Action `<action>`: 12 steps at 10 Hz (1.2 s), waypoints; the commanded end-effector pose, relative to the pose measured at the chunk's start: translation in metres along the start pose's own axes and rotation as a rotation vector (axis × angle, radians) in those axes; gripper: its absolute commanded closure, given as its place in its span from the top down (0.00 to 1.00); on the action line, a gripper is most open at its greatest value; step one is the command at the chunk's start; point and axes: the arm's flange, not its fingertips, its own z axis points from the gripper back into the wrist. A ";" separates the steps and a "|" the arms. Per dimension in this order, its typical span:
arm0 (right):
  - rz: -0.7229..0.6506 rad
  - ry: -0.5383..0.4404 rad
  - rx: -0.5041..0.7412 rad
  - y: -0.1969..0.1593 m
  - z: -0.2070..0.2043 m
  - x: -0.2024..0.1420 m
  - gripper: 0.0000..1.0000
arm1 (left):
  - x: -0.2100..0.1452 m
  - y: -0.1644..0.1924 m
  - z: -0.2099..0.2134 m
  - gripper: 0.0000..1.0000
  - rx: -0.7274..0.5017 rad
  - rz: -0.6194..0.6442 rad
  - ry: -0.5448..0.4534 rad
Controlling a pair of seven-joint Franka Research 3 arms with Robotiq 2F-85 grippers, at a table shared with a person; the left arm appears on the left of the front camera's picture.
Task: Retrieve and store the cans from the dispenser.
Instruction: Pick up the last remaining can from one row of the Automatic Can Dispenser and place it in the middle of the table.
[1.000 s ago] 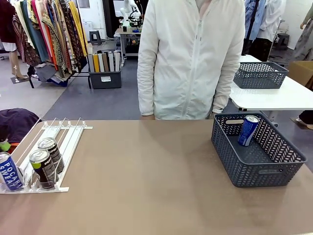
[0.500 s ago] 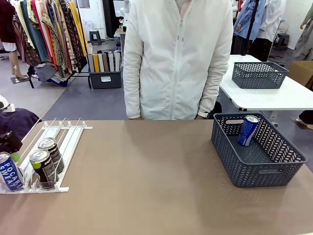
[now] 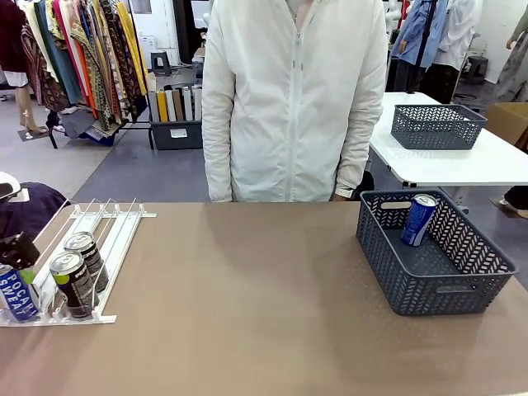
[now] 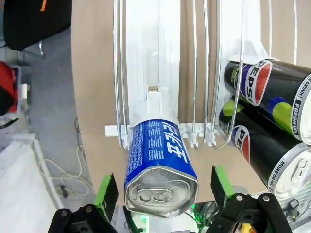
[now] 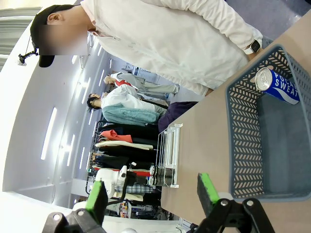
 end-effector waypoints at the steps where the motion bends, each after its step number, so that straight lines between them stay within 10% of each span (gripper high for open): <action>1: 0.016 -0.012 0.021 0.002 -0.002 0.004 1.00 | 0.001 0.004 0.001 0.63 -0.017 0.023 0.001; 2: 0.016 -0.012 0.021 0.002 -0.002 0.004 1.00 | 0.000 0.004 0.001 0.03 -0.013 0.024 -0.007; 12: 0.016 -0.012 0.021 0.002 -0.002 0.004 1.00 | -0.008 -0.002 0.034 0.00 -0.019 -0.037 -0.087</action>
